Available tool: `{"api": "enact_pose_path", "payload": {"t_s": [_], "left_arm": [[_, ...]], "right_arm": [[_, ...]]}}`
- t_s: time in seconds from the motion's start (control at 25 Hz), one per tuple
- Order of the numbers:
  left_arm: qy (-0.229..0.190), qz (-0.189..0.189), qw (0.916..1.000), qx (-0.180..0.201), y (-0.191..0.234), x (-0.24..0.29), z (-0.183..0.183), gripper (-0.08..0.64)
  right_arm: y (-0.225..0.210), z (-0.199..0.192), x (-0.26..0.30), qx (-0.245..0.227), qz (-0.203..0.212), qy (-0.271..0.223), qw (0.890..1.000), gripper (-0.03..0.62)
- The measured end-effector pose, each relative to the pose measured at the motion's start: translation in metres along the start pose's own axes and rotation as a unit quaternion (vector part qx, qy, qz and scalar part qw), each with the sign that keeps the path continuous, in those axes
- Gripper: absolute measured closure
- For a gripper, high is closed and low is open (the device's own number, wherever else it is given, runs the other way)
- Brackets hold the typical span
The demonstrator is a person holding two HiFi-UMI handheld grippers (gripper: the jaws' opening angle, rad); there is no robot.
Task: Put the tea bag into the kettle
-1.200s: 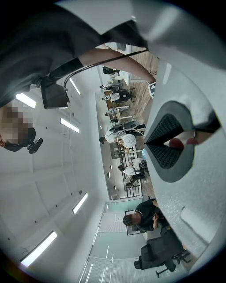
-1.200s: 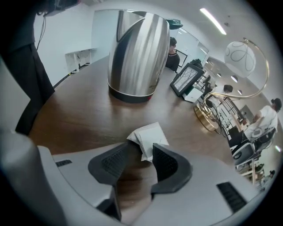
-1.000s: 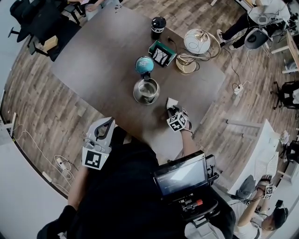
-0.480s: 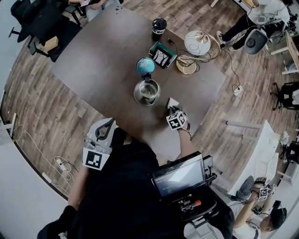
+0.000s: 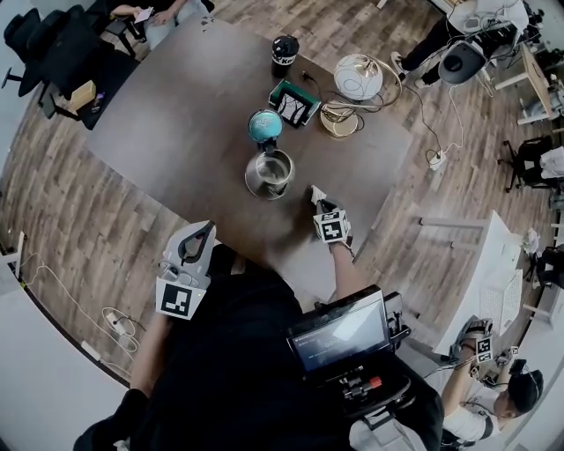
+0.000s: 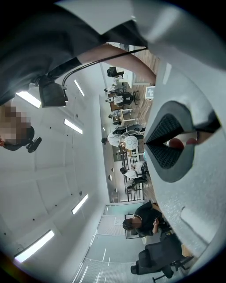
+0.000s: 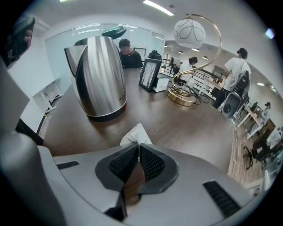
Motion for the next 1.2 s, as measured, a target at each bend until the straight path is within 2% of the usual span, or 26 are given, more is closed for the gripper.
{"api": "enact_pose_path", "payload": {"t_s": [0.12,0.36,0.52,0.6,0.72,0.92,0.96,1.08,1.2], "left_arm": [[0.01,0.007,0.9989,-0.045,0.0,-0.001,-0.007,0.575],[-0.01,-0.012,0.9981,-0.06,0.003,0.003,-0.009,0.575],[-0.019,-0.029,0.9971,-0.067,0.006,0.01,-0.01,0.575],[-0.028,-0.049,0.9969,-0.055,0.007,0.015,-0.008,0.575],[-0.074,-0.077,0.9942,0.004,0.014,0.023,0.003,0.575],[-0.08,-0.096,0.9921,0.016,0.018,0.022,0.0,0.575],[-0.077,-0.098,0.9922,0.006,0.017,0.023,-0.003,0.575],[-0.048,-0.087,0.9929,-0.065,0.017,0.024,-0.014,0.575],[-0.039,-0.096,0.9928,-0.06,0.019,0.025,-0.017,0.575]], "right_arm": [[0.002,-0.002,-0.01,0.045,-0.007,-0.008,0.999,0.569],[0.009,-0.003,-0.035,0.12,-0.012,-0.042,0.992,0.569],[0.014,0.007,-0.056,0.17,-0.014,-0.083,0.982,0.569],[0.019,0.011,-0.07,0.2,-0.018,-0.11,0.973,0.569],[0.029,0.025,-0.09,0.242,-0.017,-0.157,0.957,0.569],[0.06,0.043,-0.118,0.277,0.0,-0.211,0.937,0.57],[0.063,0.046,-0.124,0.281,0.002,-0.22,0.934,0.571],[0.074,0.057,-0.135,0.284,0.006,-0.243,0.928,0.569],[0.086,0.068,-0.144,0.281,0.011,-0.258,0.924,0.571]]}}
Point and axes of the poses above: the fingertips, and each gripper's own axes: x forward along the fingers, y to its left, z out of its top, the point moved 6 cm from there along -x, backward along the fingers, and after that the axes turned 6 degrees about -y, right-handed, at the moved point
